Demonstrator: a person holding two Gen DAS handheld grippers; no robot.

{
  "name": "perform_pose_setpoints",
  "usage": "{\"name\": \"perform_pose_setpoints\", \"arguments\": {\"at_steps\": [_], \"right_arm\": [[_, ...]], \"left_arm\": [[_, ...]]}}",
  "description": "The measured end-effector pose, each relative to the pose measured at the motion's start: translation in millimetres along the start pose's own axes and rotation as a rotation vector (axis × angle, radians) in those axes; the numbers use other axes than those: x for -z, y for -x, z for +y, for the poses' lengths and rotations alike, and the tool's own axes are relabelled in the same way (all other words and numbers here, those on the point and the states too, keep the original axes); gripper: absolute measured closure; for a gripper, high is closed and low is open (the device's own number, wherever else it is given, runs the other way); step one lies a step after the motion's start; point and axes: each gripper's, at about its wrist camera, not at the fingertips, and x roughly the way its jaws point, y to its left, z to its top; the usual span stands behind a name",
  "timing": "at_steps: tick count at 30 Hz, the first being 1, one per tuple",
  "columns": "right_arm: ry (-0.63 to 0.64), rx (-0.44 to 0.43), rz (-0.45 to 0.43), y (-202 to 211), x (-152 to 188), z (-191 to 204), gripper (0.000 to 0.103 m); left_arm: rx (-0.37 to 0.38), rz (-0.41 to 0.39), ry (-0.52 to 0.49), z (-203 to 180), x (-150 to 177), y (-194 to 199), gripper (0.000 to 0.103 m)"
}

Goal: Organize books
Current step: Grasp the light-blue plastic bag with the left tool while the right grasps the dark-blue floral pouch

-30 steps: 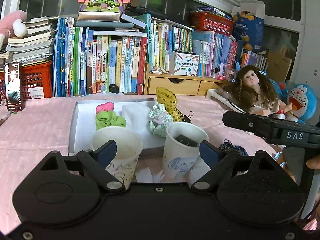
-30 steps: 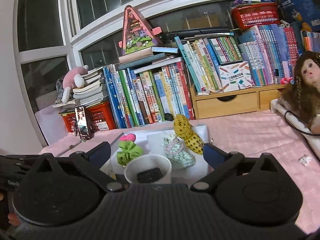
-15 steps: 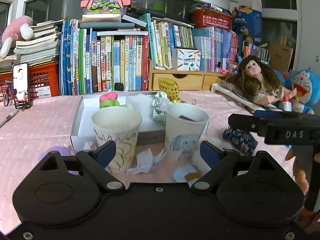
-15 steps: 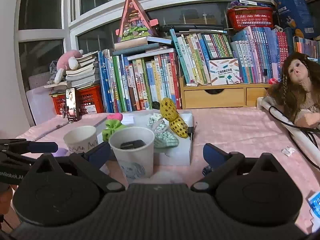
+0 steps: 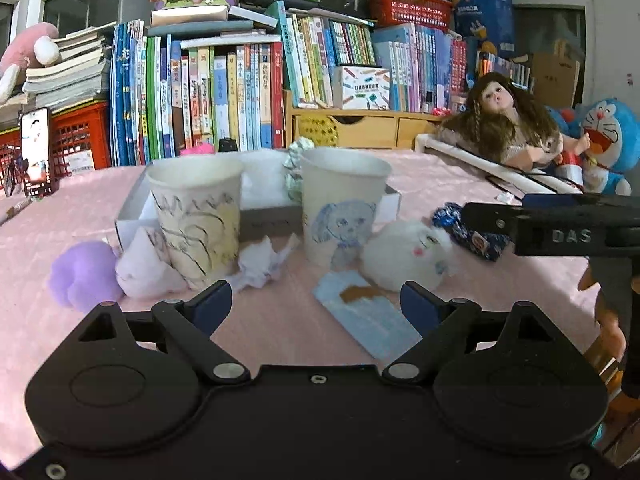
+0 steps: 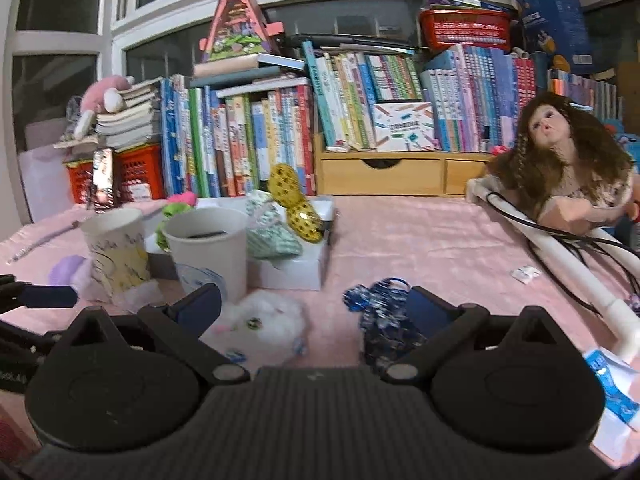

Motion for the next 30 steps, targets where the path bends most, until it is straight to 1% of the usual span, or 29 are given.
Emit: {"name": "perform_pose_setpoints", "arguments": {"at_steps": [5, 8, 11, 13, 16, 18, 19, 24, 27, 30], "right_arm": [[0.029, 0.070, 0.012, -5, 6, -2, 0.000], [0.047, 0.101, 0.021, -9, 7, -4, 0.000], [0.058, 0.114, 0.033, -14, 8, -7, 0.000], [0.074, 0.124, 0.045, -18, 7, -9, 0.000], [0.094, 0.137, 0.063, -25, 7, -10, 0.000], [0.101, 0.146, 0.075, -29, 7, -12, 0.000], [0.107, 0.153, 0.081, -32, 6, -12, 0.000], [0.105, 0.183, 0.112, -46, 3, -19, 0.000], [0.082, 0.189, 0.131, -52, 1, -25, 0.000], [0.056, 0.194, 0.146, -57, 0, -30, 0.001]], "left_arm": [[-0.008, -0.003, 0.009, -21, 14, -5, 0.012], [-0.046, -0.021, 0.012, -31, 16, -10, 0.012], [-0.090, -0.036, 0.045, -38, 16, -17, 0.013], [-0.109, -0.031, 0.060, -42, 15, -22, 0.014], [-0.128, -0.012, 0.070, -47, 14, -31, 0.017], [-0.140, 0.009, 0.064, -48, 14, -37, 0.023], [-0.147, 0.014, 0.068, -48, 15, -39, 0.025], [-0.169, 0.010, 0.090, -43, 15, -42, 0.035], [-0.173, 0.012, 0.095, -41, 15, -43, 0.039], [-0.174, 0.010, 0.085, -41, 16, -43, 0.040]]}}
